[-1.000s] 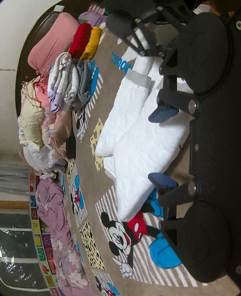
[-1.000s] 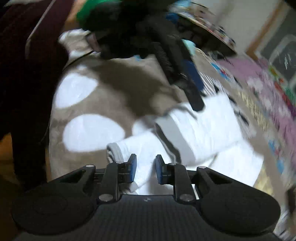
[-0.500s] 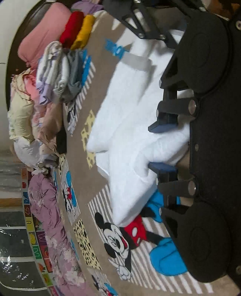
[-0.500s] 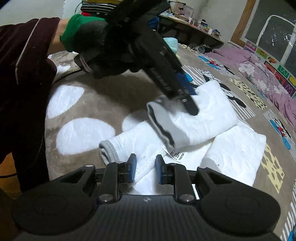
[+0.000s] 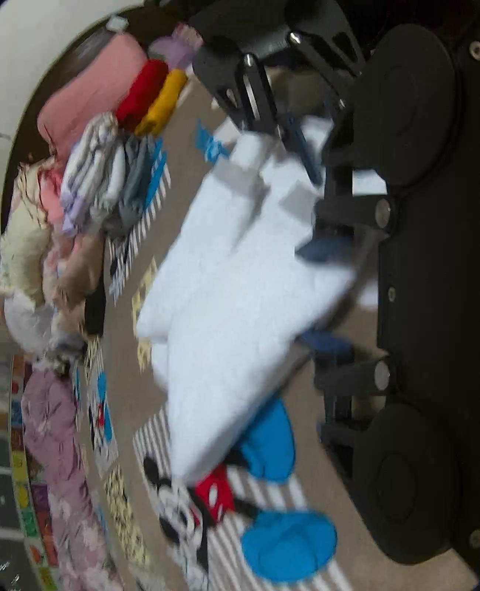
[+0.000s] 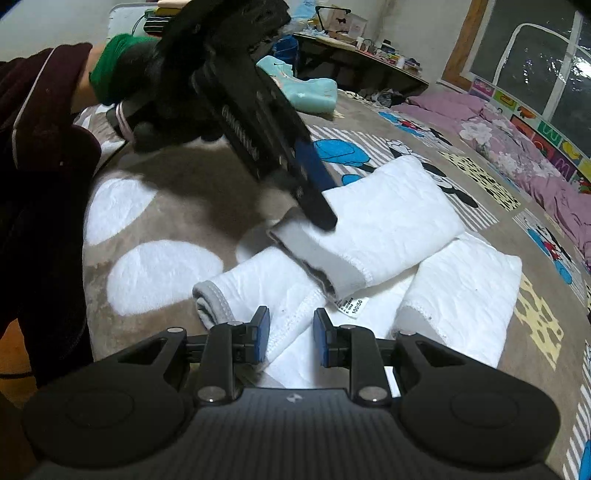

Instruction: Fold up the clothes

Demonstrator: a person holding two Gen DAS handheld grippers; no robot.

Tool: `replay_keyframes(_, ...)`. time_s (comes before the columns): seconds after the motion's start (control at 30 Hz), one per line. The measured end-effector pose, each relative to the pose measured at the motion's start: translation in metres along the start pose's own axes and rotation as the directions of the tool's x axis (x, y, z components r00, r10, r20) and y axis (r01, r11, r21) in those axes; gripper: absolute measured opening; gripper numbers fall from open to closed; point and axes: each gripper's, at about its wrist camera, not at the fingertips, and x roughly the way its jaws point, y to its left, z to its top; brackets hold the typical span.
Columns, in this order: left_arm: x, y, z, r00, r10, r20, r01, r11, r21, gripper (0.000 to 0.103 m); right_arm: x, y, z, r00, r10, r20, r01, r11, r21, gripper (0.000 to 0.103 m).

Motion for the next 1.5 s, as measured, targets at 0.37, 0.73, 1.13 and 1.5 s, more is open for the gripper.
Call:
replay_keyframes(0.37, 0.028, -0.008, -0.007, 0.994, -0.011, -0.105, 0.007, 0.999, -0.043, 0.02, -0.005, 0.005, 0.001, 0.996, -0.089, 0.024, 0.088, 0.996, 0.014, 0.03)
replay_keyframes(0.73, 0.008, 0.025, 0.009, 0.999, 0.046, -0.001, -0.045, 0.991, -0.129, 0.056, 0.022, 0.009, 0.032, 0.982, -0.174, 0.068, 0.173, 0.985, 0.02, 0.03)
replay_keyframes(1.13, 0.034, 0.089, 0.048, 0.995, 0.091, 0.038, -0.078, 0.965, -0.251, 0.026, 0.041, 0.003, 0.033, 0.981, -0.189, 0.037, 0.187, 0.981, 0.061, 0.03)
replay_keyframes(1.5, 0.061, 0.112, 0.05, 0.996, 0.068, 0.059, -0.046, 0.948, -0.314, 0.007, 0.053, -0.001, 0.04, 0.97, -0.241, 0.03, 0.238, 0.969, 0.073, 0.03)
